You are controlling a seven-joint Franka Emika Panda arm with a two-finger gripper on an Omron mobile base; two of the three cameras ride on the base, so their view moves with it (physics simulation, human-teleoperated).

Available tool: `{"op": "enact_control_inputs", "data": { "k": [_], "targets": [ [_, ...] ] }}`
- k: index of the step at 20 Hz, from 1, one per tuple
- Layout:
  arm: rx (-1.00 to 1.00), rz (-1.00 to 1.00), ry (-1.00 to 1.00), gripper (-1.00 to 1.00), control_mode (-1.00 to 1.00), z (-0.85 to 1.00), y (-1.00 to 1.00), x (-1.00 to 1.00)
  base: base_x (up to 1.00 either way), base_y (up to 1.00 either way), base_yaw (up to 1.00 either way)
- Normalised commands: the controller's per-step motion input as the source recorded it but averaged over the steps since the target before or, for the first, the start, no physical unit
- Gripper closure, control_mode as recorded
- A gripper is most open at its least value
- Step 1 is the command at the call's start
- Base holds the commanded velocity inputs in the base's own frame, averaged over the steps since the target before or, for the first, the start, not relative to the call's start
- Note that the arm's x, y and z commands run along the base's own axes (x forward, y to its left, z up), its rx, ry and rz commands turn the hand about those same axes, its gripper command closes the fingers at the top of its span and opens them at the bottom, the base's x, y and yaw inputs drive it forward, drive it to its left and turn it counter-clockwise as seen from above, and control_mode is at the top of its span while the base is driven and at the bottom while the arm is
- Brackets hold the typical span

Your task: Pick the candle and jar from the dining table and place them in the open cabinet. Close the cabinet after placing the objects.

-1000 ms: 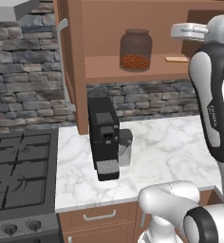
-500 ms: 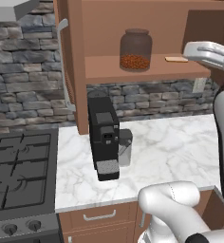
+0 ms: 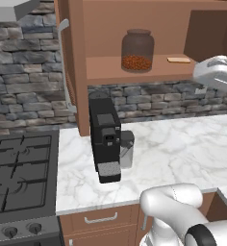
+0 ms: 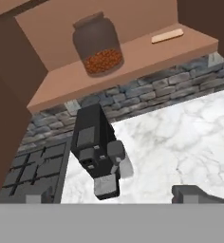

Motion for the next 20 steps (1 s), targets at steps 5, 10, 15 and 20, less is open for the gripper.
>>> {"op": "enact_control_inputs", "data": {
  "k": [5, 10, 15, 20],
  "targets": [
    [0.02, 0.0, 0.12, -1.0, -1.0, -0.28, 0.02, -0.65, 0.0, 0.0, 0.0],
    [0.04, 0.0, 0.08, -1.0, -1.0, -0.24, 0.0, -0.53, 0.0, 0.0, 0.0],
    [0.05, 0.0, 0.11, -1.0, -1.0, -0.2, 0.0, -0.55, 0.0, 0.0, 0.0],
    [0.03, 0.0, 0.12, -1.0, -1.0, -0.27, 0.0, -0.45, 0.0, 0.0, 0.0]
  ]
}}
